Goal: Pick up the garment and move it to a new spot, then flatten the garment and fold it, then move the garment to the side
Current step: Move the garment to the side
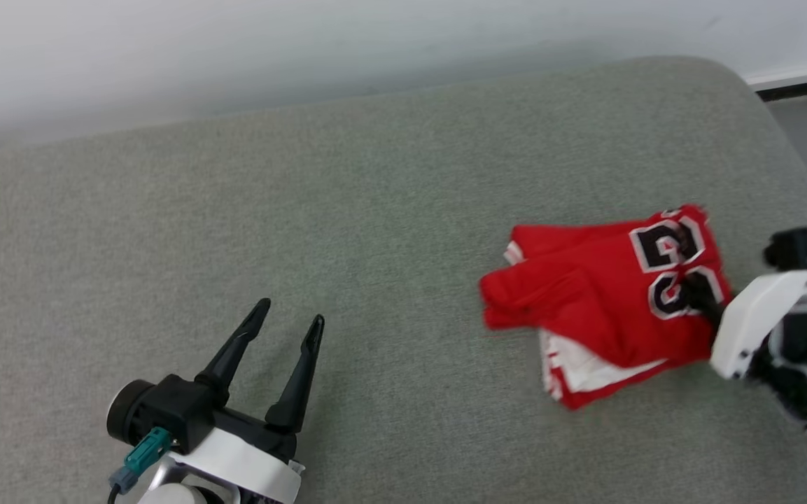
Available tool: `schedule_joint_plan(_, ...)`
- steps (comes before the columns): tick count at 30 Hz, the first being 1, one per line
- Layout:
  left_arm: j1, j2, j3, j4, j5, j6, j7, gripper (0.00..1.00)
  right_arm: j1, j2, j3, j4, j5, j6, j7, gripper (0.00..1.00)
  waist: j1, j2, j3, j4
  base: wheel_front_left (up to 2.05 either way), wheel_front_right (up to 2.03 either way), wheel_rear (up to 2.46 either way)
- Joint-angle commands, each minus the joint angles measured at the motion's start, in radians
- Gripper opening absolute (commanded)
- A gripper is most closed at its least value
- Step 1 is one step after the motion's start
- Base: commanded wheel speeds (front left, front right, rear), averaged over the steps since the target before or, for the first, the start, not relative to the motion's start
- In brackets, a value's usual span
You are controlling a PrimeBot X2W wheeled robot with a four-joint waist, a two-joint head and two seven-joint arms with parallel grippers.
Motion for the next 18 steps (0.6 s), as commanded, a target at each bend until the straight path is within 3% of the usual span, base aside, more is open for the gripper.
schedule_joint_plan(1, -0.017, 0.006, 0.001, -0.004, 0.002, 0.000, -0.002, 1.00, -0.020, -0.007, -0.006, 0.003, 0.003, -0.001, -0.001, 0.00, -0.0001, -0.0001, 0.025, 0.023, 0.00, 0.00, 0.00)
schedule_joint_plan(12, -0.058, 0.060, -0.028, -0.040, 0.007, 0.000, -0.002, 1.00, -0.224, -0.209, -0.108, 0.196, 0.003, -0.001, 0.000, 0.00, -0.0001, -0.0001, 0.153, 0.200, 0.00, 0.00, 0.00)
schedule_joint_plan(18, -0.065, 0.086, -0.024, -0.061, 0.000, 0.000, -0.002, 1.00, -0.320, -0.332, -0.122, 0.276, -0.066, -0.001, -0.008, 0.00, -0.0001, -0.0001, 0.231, 0.283, 0.00, 0.00, 0.00)
